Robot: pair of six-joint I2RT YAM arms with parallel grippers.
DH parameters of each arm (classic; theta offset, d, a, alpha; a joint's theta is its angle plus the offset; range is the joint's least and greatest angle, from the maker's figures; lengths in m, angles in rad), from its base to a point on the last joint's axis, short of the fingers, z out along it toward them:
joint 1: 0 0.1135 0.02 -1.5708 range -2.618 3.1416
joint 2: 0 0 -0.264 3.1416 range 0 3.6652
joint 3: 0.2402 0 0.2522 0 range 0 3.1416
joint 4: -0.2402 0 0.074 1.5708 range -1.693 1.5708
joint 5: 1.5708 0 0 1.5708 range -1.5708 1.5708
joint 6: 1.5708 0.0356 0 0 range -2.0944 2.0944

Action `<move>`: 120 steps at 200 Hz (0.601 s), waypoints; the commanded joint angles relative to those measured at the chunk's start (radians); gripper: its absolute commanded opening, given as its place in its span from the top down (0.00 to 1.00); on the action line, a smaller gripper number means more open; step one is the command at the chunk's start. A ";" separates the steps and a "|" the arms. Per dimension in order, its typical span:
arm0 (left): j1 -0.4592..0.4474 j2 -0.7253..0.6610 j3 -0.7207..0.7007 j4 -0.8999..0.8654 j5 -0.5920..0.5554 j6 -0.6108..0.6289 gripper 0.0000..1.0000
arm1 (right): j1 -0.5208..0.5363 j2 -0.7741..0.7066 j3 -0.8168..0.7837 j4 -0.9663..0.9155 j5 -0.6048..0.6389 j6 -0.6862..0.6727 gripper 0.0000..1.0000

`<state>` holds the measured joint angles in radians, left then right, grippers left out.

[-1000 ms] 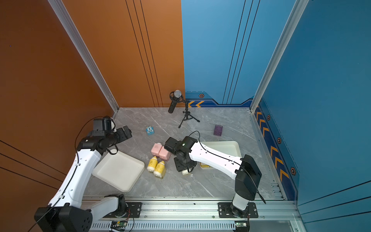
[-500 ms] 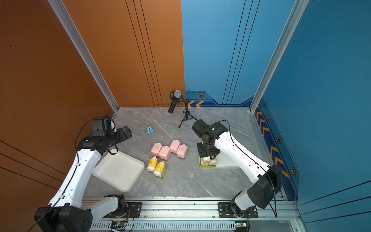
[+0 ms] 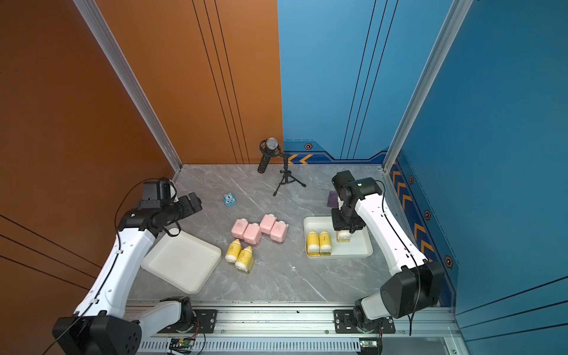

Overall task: Place the pencil sharpeners by color into the storage box
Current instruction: Place the pencil sharpener in the storage box.

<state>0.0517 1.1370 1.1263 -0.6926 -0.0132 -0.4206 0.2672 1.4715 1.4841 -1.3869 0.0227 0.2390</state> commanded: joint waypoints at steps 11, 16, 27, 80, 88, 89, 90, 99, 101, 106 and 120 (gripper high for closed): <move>0.004 -0.002 -0.017 -0.001 0.024 -0.012 0.02 | -0.023 0.045 -0.037 0.032 -0.012 -0.039 0.66; 0.005 -0.003 -0.016 -0.001 0.024 -0.012 0.02 | -0.024 0.050 -0.043 0.035 -0.018 -0.046 0.66; 0.004 -0.003 -0.017 0.000 0.024 -0.012 0.02 | -0.024 0.066 -0.061 0.048 -0.024 -0.057 0.68; 0.004 -0.005 -0.017 0.000 0.028 -0.012 0.02 | -0.040 0.123 -0.133 0.139 -0.042 -0.071 0.70; 0.004 -0.005 -0.016 0.001 0.028 -0.012 0.02 | -0.040 0.135 -0.136 0.148 -0.050 -0.075 0.70; 0.004 -0.006 -0.016 0.001 0.028 -0.011 0.02 | -0.040 0.137 -0.137 0.148 -0.050 -0.075 0.70; 0.004 -0.005 -0.016 0.001 0.029 -0.012 0.02 | -0.041 0.139 -0.138 0.149 -0.050 -0.076 0.70; 0.004 -0.005 -0.016 0.001 0.029 -0.012 0.02 | -0.042 0.150 -0.143 0.153 -0.052 -0.078 0.70; 0.004 -0.005 -0.016 0.001 0.029 -0.011 0.02 | -0.041 0.154 -0.143 0.153 -0.050 -0.078 0.70; 0.005 -0.005 -0.017 0.001 0.028 -0.012 0.02 | -0.042 0.160 -0.145 0.155 -0.046 -0.077 0.70; 0.005 -0.005 -0.017 0.001 0.029 -0.012 0.02 | -0.040 0.169 -0.147 0.159 -0.042 -0.073 0.70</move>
<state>0.0517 1.1370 1.1263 -0.6926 0.0021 -0.4206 0.2317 1.6207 1.3502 -1.2533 -0.0074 0.1795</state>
